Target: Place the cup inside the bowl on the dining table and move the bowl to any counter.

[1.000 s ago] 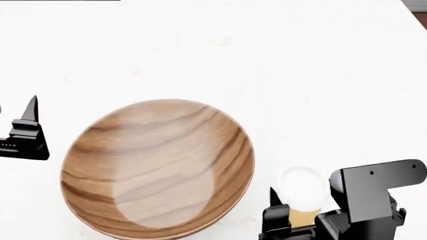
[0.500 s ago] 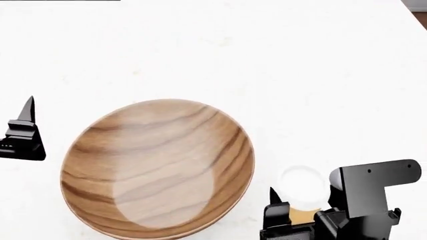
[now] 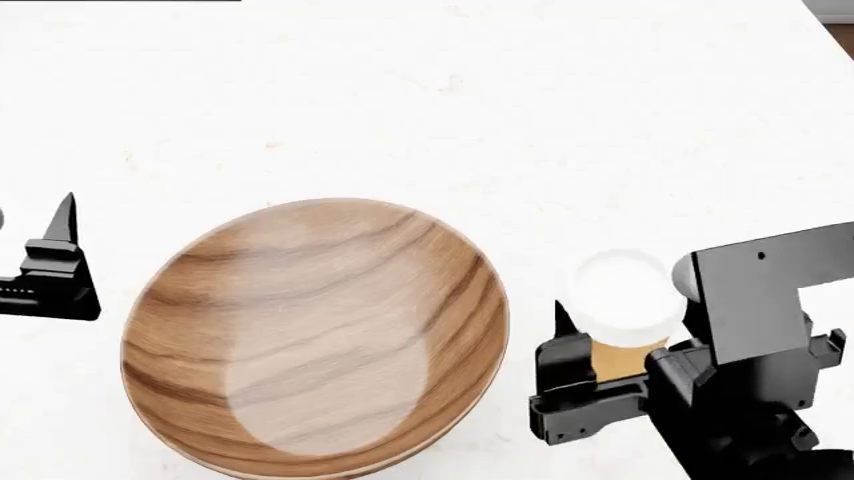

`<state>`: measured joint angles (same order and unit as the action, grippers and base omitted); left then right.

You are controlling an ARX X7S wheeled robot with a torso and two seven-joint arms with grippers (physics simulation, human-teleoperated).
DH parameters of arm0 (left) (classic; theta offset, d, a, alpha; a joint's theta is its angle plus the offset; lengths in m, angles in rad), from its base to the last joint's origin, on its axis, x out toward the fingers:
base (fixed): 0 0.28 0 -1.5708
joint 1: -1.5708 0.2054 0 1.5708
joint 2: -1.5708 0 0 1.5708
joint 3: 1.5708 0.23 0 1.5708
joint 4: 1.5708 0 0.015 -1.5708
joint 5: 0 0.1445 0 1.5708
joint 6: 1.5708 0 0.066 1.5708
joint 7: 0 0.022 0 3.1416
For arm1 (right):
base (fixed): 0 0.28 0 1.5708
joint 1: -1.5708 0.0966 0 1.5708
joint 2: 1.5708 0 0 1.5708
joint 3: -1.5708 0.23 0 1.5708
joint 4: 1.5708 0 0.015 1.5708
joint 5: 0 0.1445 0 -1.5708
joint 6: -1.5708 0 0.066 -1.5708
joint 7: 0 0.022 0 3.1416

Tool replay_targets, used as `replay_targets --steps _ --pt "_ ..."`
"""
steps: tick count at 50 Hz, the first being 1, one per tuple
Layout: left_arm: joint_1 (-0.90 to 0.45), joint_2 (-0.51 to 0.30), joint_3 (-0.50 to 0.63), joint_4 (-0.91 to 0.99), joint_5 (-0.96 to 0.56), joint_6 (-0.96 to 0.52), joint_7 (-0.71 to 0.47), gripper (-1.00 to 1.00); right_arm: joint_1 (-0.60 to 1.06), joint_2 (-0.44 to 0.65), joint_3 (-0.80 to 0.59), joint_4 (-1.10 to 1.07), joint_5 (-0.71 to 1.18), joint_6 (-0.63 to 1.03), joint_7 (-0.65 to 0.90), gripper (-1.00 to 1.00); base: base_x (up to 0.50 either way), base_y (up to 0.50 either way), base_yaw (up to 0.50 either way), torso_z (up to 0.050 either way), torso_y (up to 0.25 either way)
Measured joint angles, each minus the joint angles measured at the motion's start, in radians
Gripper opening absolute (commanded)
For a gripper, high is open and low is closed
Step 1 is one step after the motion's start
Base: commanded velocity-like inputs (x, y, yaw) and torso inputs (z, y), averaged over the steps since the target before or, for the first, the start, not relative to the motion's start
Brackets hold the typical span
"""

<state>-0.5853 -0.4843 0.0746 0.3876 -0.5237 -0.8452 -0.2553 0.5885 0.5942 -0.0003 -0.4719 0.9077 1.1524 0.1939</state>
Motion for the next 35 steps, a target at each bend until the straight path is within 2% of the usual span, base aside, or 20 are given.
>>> replay_targets --steps 7,15,24,35 --pt "0.002 0.002 -0.008 -0.004 -0.005 0.000 -0.005 1.00 0.139 0.001 -0.044 0.027 0.009 0.048 -0.005 -1.00 0.00 0.00 0.00 0.000 0.000" --pt "0.007 -0.006 -0.025 -0.014 -0.008 0.006 -0.005 1.00 0.298 -0.030 -0.145 0.133 -0.040 0.017 -0.070 -1.00 0.00 0.00 0.00 0.000 0.000" --pt "0.019 -0.017 -0.044 -0.027 -0.011 0.018 0.001 1.00 0.423 -0.095 -0.257 0.273 -0.105 -0.068 -0.163 -1.00 0.00 0.00 0.00 0.000 0.000" --pt "0.031 -0.025 -0.057 -0.037 -0.014 0.028 0.005 1.00 0.501 -0.227 -0.403 0.542 -0.202 -0.242 -0.315 -1.00 0.00 0.00 0.00 0.000 0.000"
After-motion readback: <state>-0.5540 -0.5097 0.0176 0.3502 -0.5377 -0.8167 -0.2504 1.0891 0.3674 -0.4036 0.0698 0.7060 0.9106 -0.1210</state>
